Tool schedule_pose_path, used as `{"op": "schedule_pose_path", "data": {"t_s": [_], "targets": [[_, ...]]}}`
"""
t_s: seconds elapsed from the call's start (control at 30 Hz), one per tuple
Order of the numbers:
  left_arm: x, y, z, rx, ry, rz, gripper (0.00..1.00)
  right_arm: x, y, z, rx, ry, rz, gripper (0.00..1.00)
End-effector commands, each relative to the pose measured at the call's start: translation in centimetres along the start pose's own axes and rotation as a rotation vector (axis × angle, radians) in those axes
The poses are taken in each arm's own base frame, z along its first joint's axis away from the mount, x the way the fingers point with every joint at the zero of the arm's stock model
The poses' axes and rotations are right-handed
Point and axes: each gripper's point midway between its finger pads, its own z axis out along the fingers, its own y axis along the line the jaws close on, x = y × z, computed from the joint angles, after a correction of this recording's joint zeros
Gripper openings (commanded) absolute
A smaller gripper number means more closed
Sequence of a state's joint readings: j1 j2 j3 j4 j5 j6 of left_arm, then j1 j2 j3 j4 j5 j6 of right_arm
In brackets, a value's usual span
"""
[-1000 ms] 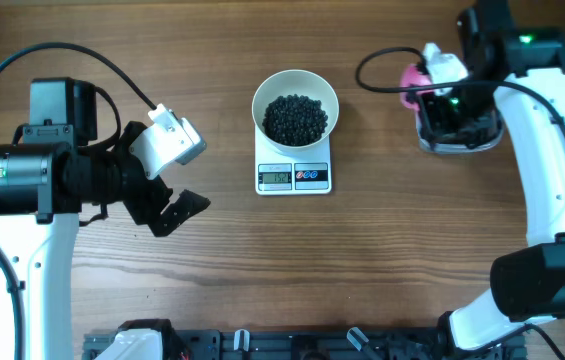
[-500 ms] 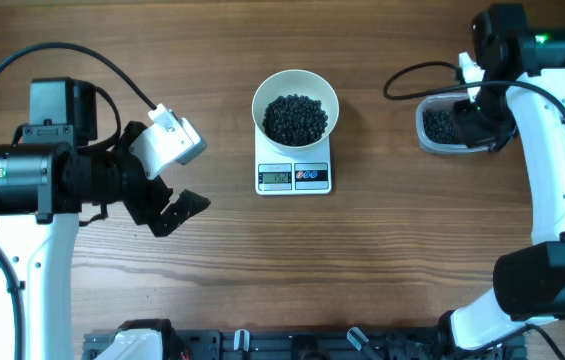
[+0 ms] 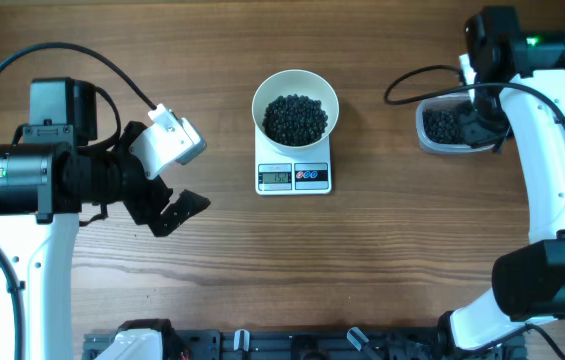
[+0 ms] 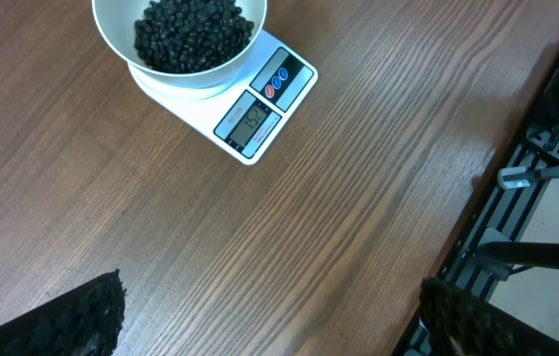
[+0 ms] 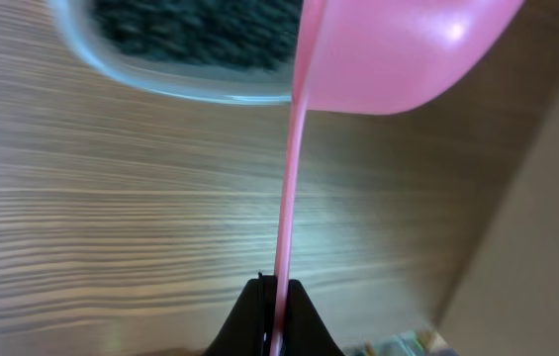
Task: Scoop item into bowl and weigh 150g on scale
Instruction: 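Dip the scoop into the tub and scoop up beans, then carry the filled scoop left over the white bowl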
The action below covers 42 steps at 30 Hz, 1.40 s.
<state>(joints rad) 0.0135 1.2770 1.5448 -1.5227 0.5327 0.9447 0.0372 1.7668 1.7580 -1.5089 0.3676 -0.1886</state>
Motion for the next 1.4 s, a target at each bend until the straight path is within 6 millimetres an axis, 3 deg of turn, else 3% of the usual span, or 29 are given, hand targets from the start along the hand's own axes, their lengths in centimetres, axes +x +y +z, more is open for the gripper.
{"op": "schedule_pose_path", "data": {"t_s": [0.0, 0.1, 0.23, 0.47, 0.77, 0.97, 1.37], "targets": [[-0.4, -0.1, -0.6, -0.014, -0.018, 0.017, 1.0, -2.2, 4.8, -2.6, -0.279, -0.163, -0.1, 0.04], [-0.4, -0.1, -0.6, -0.014, -0.018, 0.017, 1.0, -4.9, 8.6, -5.8, -0.503, -0.334, -0.168, 0.04], [-0.4, -0.1, -0.6, -0.014, -0.018, 0.017, 1.0, -7.2, 12.3, -9.4, -0.718, -0.492, -0.213, 0.04], [-0.4, -0.1, -0.6, -0.014, -0.018, 0.017, 1.0, -9.8, 15.9, -12.3, -0.73, -0.648, -0.326, 0.04], [-0.4, -0.1, -0.6, -0.014, -0.018, 0.017, 1.0, -10.5, 20.4, -9.4, -0.444, -0.568, -0.464, 0.04], [-0.4, -0.1, -0.6, -0.014, -0.018, 0.017, 1.0, -10.5, 21.7, -6.8, -0.363, -0.481, -0.506, 0.04], [-0.4, -0.1, -0.6, -0.014, -0.018, 0.017, 1.0, -9.2, 23.4, -4.0, -0.257, -0.396, -0.658, 0.04]]}}
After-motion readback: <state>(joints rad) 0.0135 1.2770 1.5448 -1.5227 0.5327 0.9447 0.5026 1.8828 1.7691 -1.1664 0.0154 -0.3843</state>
